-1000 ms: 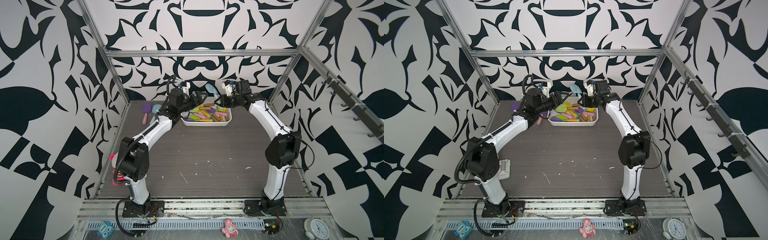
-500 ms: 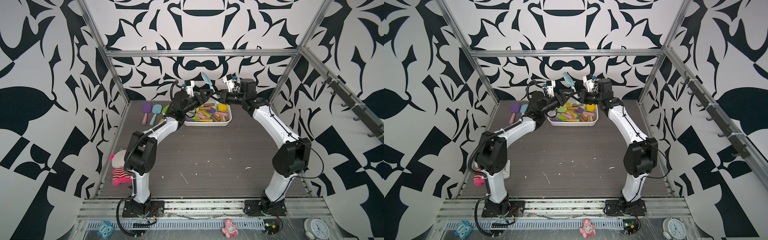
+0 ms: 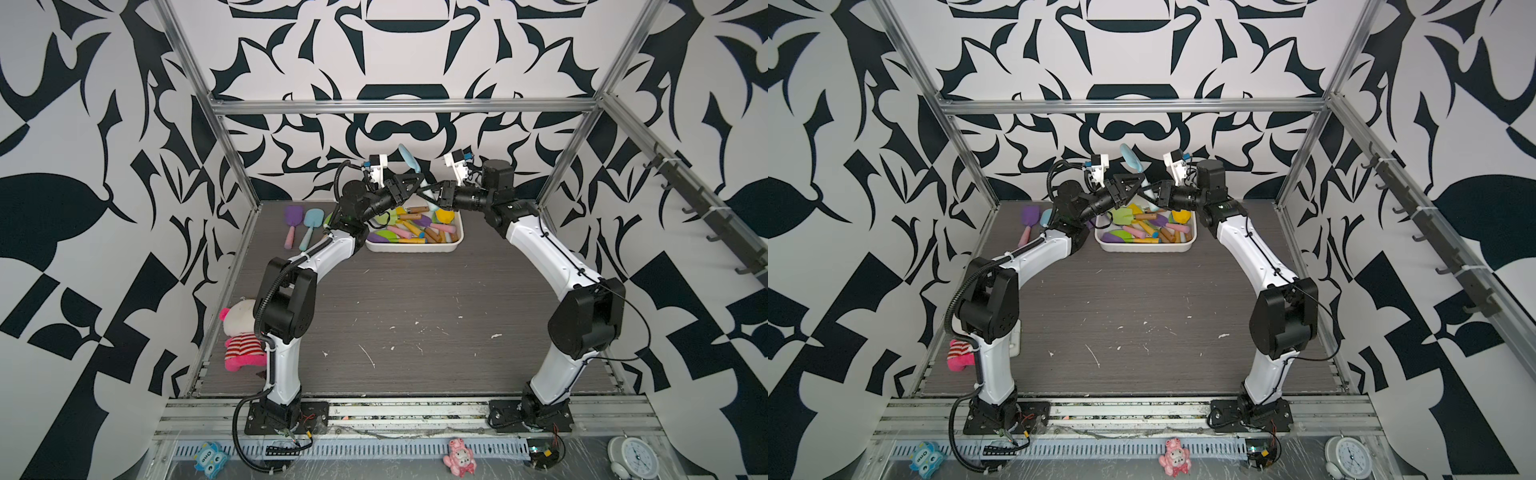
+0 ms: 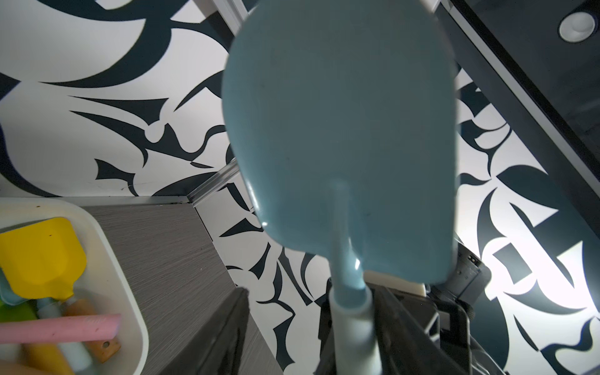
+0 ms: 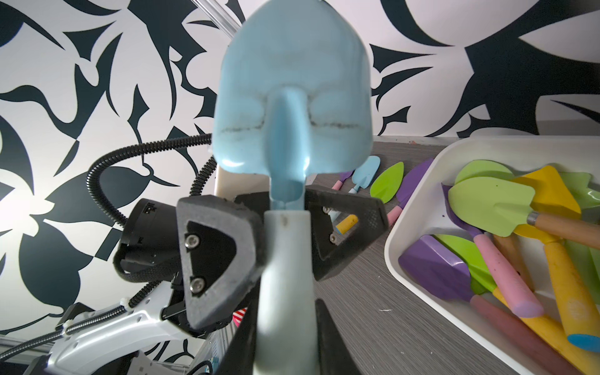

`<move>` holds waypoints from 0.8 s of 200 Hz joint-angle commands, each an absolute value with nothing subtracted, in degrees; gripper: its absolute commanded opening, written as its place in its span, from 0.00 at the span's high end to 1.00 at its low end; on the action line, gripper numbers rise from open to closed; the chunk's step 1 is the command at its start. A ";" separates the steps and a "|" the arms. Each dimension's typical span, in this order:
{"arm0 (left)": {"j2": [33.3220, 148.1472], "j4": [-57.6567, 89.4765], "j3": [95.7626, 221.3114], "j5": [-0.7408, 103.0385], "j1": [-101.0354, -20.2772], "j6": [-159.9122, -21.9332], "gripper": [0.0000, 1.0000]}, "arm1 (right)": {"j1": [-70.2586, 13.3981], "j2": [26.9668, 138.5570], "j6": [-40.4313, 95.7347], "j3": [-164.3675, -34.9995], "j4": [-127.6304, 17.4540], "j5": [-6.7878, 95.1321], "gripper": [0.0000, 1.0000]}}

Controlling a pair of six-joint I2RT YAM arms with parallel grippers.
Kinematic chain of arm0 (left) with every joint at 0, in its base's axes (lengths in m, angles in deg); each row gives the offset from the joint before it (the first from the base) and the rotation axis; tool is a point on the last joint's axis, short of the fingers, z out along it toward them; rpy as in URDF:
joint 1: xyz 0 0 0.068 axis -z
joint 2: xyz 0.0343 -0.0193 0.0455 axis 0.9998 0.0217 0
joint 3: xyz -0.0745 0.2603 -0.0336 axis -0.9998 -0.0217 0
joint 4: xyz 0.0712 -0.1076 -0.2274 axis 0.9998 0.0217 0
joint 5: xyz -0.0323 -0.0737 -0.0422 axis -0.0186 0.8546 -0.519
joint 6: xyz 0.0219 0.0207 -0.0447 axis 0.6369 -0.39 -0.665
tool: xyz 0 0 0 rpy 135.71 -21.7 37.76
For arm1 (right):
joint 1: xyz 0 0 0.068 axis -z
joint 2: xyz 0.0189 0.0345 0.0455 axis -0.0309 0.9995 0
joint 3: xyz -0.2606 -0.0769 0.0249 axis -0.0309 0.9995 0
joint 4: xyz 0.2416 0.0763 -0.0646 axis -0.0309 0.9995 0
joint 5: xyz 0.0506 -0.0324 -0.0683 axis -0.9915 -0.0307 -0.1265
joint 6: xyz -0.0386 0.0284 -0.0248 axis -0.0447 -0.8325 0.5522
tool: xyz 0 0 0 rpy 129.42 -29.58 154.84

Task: Take the shovel out of the storage box
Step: Pick up the shovel from the storage box.

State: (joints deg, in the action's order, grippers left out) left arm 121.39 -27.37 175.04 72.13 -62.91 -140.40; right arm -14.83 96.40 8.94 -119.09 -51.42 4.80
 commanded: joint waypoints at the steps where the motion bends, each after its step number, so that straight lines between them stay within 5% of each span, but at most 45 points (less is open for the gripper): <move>1: 122.42 -29.83 176.30 76.06 -63.86 -142.52 0.44 | -15.12 92.61 9.18 -119.27 -57.29 1.11 1.00; 114: 124.68 -34.61 177.25 79.99 -63.88 -147.82 0.79 | -15.42 92.51 11.01 -118.74 -55.79 -0.62 1.00; 160: 122.87 -33.24 175.31 79.53 -64.39 -146.20 0.84 | -15.48 91.55 11.79 -118.11 -55.71 -0.12 0.75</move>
State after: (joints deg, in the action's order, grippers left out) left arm 123.09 -33.08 176.28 79.28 -63.87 -148.20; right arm -14.74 96.35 10.86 -117.69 -52.25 3.20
